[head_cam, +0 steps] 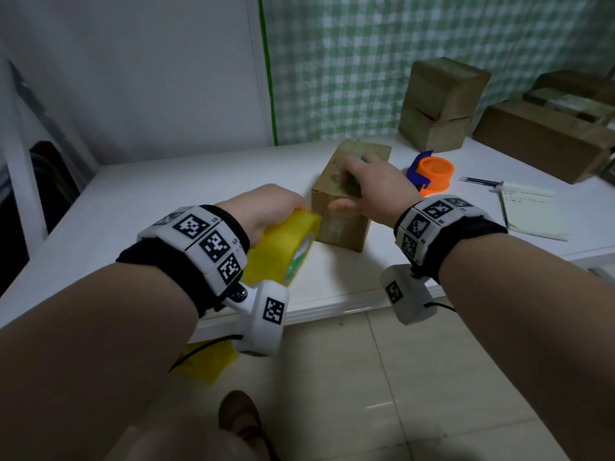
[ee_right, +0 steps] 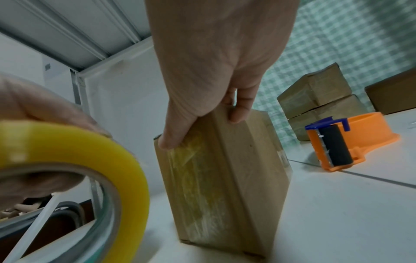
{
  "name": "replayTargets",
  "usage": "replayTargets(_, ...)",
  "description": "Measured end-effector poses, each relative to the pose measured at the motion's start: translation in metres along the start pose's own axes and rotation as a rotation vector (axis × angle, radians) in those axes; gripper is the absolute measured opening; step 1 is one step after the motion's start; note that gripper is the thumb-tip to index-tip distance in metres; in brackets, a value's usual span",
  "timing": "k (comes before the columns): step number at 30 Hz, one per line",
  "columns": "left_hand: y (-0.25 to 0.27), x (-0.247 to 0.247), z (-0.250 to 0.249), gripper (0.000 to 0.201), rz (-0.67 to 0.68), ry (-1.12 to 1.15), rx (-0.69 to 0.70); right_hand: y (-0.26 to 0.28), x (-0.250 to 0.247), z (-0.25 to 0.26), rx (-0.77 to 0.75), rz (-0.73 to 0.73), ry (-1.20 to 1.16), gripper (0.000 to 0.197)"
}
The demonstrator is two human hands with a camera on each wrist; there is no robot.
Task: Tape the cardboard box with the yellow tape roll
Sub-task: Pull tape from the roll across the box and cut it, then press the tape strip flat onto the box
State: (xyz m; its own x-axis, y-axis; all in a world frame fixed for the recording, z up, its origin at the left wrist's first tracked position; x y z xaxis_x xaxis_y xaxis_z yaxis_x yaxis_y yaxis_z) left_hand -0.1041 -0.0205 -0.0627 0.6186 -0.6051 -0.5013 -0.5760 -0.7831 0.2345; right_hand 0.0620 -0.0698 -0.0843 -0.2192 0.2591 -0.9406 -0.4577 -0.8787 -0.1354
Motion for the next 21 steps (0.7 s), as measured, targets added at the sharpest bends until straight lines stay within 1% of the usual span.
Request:
replayTargets(1,-0.004,-0.003,0.0,0.01,-0.034,-0.087,0.052,0.001,-0.001,-0.001,-0.003,0.006,-0.009,0.054)
replayTargets(2,-0.007,-0.006,0.001,0.014,-0.065,-0.213,0.102,0.001,-0.002,-0.002,-0.003,0.006,-0.021,0.053)
replayTargets(3,-0.01,-0.008,0.003,0.027,-0.103,-0.359,0.137,0.002,-0.003,-0.004,0.003,0.002,-0.037,0.052)
replayTargets(5,-0.015,-0.011,0.014,0.047,-0.141,-0.561,0.151,0.004,-0.005,-0.009,0.028,-0.017,-0.096,0.049)
replayTargets(7,-0.02,-0.008,0.028,0.054,-0.133,-0.662,0.146,0.006,-0.006,-0.014,0.067,-0.063,-0.188,0.039)
replayTargets(10,-0.029,0.001,0.048,0.058,-0.086,-0.71,0.127,0.007,-0.006,-0.025,0.136,-0.14,-0.259,0.027)
replayTargets(11,-0.032,0.005,0.051,0.059,-0.067,-0.722,0.122,0.007,-0.006,-0.029,0.163,-0.147,-0.276,0.027)
replayTargets(14,-0.037,0.016,0.055,0.066,-0.005,-0.752,0.089,0.013,0.0,-0.04,0.232,-0.139,-0.32,0.036)
replayTargets(16,-0.041,0.018,0.053,0.064,-0.01,-0.765,0.069,0.017,0.007,-0.047,0.277,-0.091,-0.286,0.04)
replayTargets(19,-0.043,0.017,0.048,0.059,-0.123,-0.791,0.075,0.019,0.021,-0.057,0.346,0.033,-0.172,0.041)
replayTargets(21,-0.045,0.018,0.042,0.067,-0.163,-0.708,0.143,0.02,0.029,-0.062,0.404,0.155,-0.106,0.042)
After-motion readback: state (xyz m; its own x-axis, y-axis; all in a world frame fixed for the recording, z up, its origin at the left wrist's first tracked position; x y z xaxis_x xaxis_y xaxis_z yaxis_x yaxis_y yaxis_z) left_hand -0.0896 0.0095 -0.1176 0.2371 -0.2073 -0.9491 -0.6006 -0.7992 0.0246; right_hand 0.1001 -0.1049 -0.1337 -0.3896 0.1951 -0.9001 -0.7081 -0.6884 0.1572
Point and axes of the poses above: each hand's wrist, its own y-axis away from the middle knuckle, its own x-axis out of the palm, z = x × y, the point moved 2 cm from there along -y, towards the middle knuckle, and after that the axes turned 12 degrees about x, right-handed, at the moved point
